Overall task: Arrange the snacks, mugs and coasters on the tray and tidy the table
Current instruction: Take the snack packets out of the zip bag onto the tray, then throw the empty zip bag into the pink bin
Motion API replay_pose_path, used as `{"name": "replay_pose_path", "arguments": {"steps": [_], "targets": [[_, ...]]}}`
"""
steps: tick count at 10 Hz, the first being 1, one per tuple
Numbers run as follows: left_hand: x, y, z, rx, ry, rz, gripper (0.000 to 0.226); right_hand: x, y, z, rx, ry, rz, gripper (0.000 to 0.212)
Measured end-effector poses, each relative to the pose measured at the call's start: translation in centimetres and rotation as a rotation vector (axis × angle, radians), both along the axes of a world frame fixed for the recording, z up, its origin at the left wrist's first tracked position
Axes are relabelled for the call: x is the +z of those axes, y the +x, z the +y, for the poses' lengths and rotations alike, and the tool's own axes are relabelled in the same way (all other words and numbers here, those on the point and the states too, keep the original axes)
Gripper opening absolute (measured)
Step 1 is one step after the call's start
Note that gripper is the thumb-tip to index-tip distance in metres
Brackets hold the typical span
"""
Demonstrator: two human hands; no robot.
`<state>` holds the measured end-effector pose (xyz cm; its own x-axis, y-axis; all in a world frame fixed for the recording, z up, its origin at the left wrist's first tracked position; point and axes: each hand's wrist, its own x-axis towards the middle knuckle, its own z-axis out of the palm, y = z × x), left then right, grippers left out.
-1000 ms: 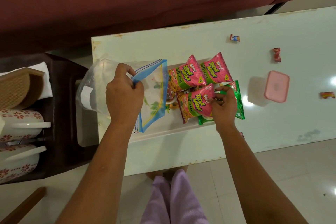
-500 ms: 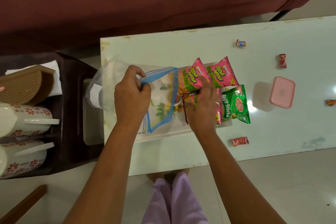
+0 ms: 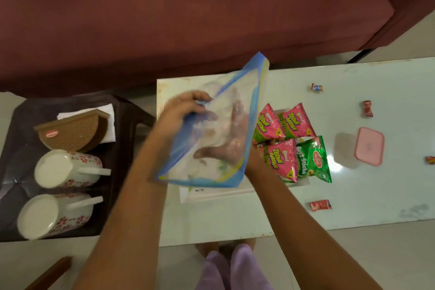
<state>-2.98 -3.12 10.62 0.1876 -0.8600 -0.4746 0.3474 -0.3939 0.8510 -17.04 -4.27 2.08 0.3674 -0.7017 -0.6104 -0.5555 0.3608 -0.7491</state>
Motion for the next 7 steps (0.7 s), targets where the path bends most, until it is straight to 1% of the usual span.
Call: {"name": "replay_pose_path", "arguments": {"steps": [1,2,3,4,5,6,7], "targets": [[-0.1,-1.8,1.0,0.003,0.050,0.084,0.021,1.4,1.0,0.5,-0.067,0.167,-0.182,0.022],[-0.2,-1.9,2.0,-0.073,0.085,0.129,0.026,1.7,0.6,0.5,-0.250,0.148,-0.324,0.014],[-0.1,-3.7,3.1,0.006,-0.048,-0.049,0.039,2.5,0.2,0.7,-0.401,0.060,-0.483,0.021],[0.3,-4.8,3.8,0.227,-0.188,-0.216,0.024,3.9,-1.0,-0.4,-0.583,0.086,-0.529,0.037],[-0.3,-6.2,6.3,0.213,-0.216,-0.446,0.049,6.5,-4.4,-2.3,-0.834,0.296,-0.673,0.018],[-0.8,-8.2,6.2,0.048,-0.027,-0.277,0.082,7.2,-6.5,-2.1,-0.879,0.331,-0.662,0.027],[-0.8,-13.7,3.7,-0.103,0.052,-0.314,0.111,6.6,-8.1,0.5,-0.827,0.352,-0.623,0.030]]}}
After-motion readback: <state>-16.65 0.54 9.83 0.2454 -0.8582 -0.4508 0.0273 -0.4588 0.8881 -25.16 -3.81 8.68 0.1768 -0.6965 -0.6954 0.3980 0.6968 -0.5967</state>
